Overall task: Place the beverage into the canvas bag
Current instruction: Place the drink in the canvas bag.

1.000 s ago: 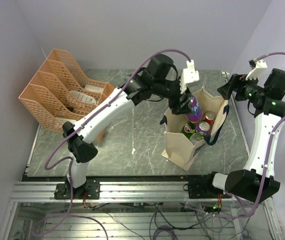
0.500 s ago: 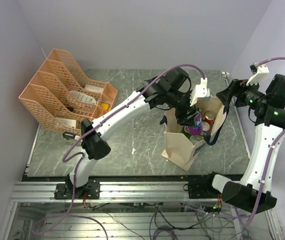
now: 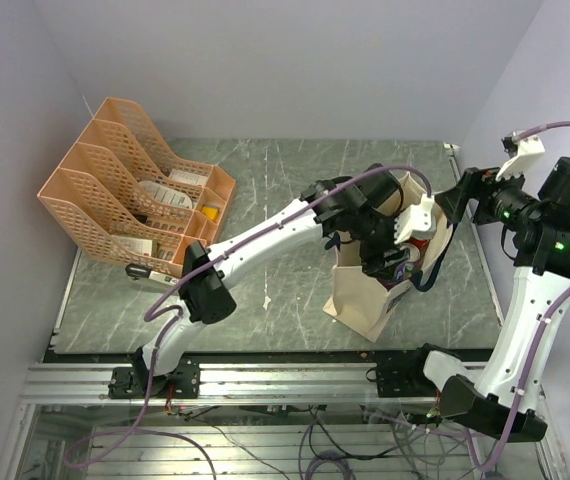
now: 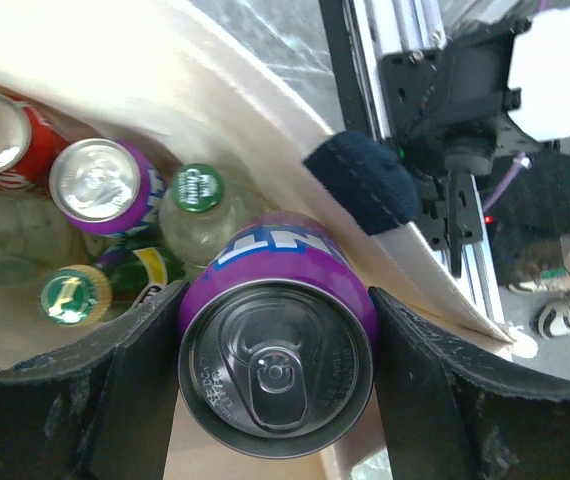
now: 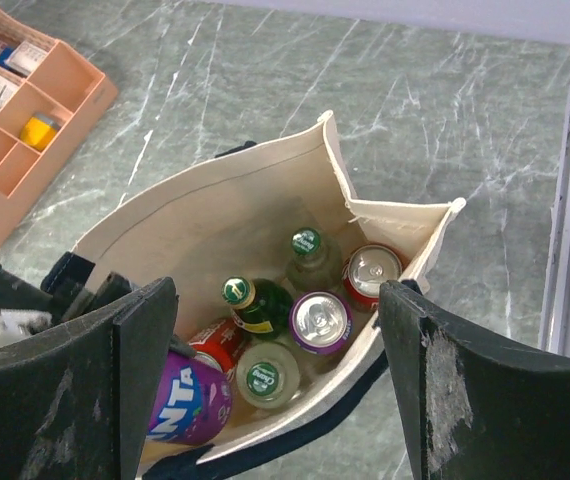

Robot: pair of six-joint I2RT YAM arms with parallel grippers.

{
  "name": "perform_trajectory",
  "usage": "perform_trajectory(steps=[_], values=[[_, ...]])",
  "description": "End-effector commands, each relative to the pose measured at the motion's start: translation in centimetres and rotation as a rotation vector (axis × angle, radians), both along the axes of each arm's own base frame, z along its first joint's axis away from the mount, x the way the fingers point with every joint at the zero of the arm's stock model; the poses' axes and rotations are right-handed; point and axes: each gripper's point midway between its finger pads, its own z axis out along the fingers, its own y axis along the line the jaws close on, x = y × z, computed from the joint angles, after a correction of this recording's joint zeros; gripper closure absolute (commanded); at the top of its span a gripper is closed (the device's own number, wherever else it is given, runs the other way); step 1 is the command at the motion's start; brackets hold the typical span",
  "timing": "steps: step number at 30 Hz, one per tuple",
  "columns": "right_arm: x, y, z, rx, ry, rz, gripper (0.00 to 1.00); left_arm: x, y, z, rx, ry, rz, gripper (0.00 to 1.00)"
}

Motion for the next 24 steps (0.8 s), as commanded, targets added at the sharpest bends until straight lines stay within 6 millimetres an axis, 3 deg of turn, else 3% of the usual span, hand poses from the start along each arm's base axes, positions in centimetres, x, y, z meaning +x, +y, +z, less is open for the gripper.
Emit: perform_trajectory(steps=[1, 7, 17, 24], values=[[-0.7, 0.1, -0.9, -0.008, 0.026, 0.000, 0.18, -2.1, 0.8, 1.2, 0.016, -0.047, -0.072, 0.93], [-0.4, 0.0, -1.4, -0.005, 0.034, 0.006, 0.18, -2.9, 2.0, 0.3, 0.071, -0.075, -0.095, 0.93], [-0.7, 0.0, -2.0, -0.009, 0.043, 0.000, 0.17, -3.3, 2.1, -2.7, 0.165, -0.042, -0.140, 0.93], [-0.8, 0.3, -2.6, 0.018, 0.051, -0.006, 0.17, -4.2, 2.2, -3.7, 0.167, -0.012, -0.210, 0.93]])
